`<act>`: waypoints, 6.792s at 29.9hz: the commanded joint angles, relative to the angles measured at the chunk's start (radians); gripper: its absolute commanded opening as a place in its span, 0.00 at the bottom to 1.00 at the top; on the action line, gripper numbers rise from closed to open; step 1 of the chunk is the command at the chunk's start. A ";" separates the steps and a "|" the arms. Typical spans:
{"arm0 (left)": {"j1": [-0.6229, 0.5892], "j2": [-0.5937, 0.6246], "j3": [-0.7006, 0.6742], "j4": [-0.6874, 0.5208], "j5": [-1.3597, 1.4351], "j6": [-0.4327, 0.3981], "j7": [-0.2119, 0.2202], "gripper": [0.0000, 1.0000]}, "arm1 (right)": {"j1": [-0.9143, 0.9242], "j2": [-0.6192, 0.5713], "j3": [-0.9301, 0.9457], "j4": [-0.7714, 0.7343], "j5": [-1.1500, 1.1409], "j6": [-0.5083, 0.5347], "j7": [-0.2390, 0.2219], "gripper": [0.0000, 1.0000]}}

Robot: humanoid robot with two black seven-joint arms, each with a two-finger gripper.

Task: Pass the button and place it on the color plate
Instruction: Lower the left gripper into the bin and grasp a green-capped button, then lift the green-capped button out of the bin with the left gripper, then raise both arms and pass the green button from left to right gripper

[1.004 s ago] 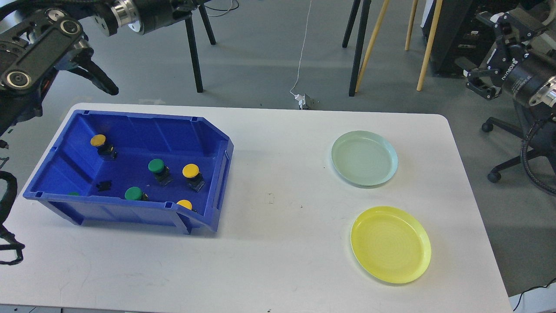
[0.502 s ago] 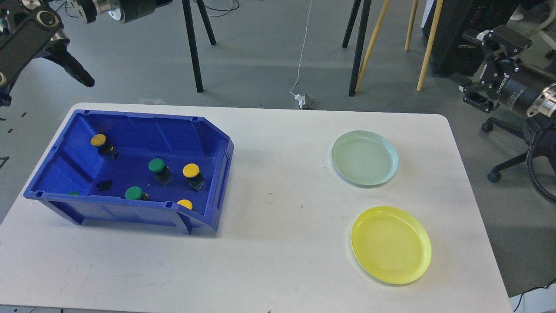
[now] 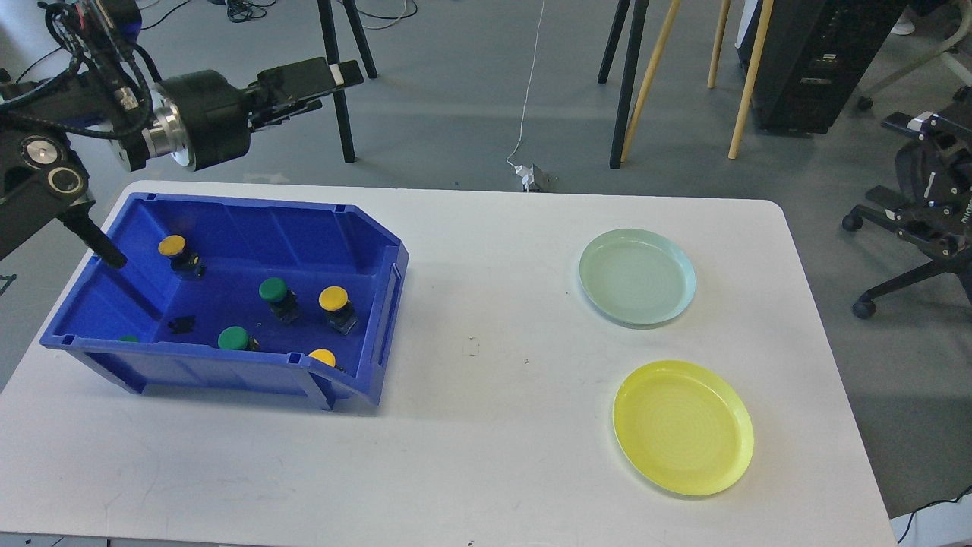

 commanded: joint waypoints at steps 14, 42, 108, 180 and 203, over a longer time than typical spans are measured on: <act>0.022 0.174 0.241 -0.025 0.523 -0.040 -0.009 1.00 | -0.005 0.012 0.052 0.003 0.000 0.000 0.003 0.99; 0.029 -0.186 0.299 0.349 0.654 -0.033 0.010 0.99 | -0.019 0.010 0.040 0.006 -0.001 0.000 0.010 0.99; 0.049 0.162 0.247 0.012 0.554 -0.031 -0.016 0.34 | -0.023 0.099 0.043 0.002 -0.006 -0.013 0.012 0.99; -0.468 -0.772 0.065 0.590 -0.687 -0.072 0.329 0.37 | 0.175 0.641 0.175 0.065 -0.209 -0.346 0.116 0.97; -0.484 -0.864 0.065 0.664 -0.813 -0.072 0.373 0.37 | 0.181 0.624 0.166 0.071 -0.209 -0.372 0.135 0.66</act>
